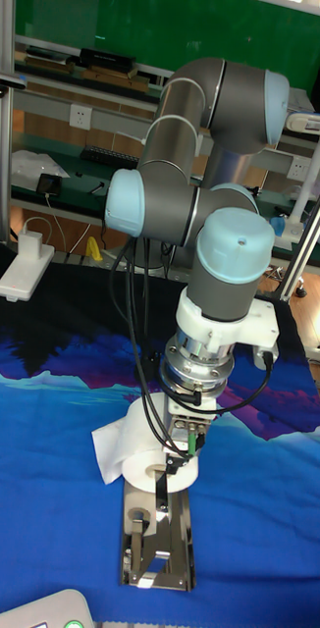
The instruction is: Put the toilet paper on its holder
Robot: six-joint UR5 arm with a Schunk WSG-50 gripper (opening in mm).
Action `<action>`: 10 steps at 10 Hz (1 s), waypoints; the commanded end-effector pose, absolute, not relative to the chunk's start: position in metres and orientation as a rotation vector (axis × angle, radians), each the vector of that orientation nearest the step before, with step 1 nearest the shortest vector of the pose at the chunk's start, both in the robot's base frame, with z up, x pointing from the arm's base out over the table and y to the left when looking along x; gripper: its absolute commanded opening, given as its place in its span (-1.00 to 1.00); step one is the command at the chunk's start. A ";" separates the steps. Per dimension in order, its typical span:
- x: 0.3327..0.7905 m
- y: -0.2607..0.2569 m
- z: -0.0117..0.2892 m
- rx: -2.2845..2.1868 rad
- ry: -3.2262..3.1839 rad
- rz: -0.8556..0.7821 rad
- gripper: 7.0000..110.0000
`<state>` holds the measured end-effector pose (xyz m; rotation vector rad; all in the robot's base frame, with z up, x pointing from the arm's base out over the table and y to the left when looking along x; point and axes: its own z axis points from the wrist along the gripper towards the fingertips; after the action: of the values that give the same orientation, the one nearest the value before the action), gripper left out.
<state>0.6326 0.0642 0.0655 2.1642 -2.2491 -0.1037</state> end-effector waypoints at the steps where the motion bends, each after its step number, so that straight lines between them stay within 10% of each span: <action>1: 0.638 0.066 0.066 2.159 -2.281 -0.109 -1.00; 10: 0.639 0.062 0.066 2.120 -2.294 -0.124 -1.00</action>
<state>0.6390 0.0606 0.0649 2.1352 -2.2759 -0.1033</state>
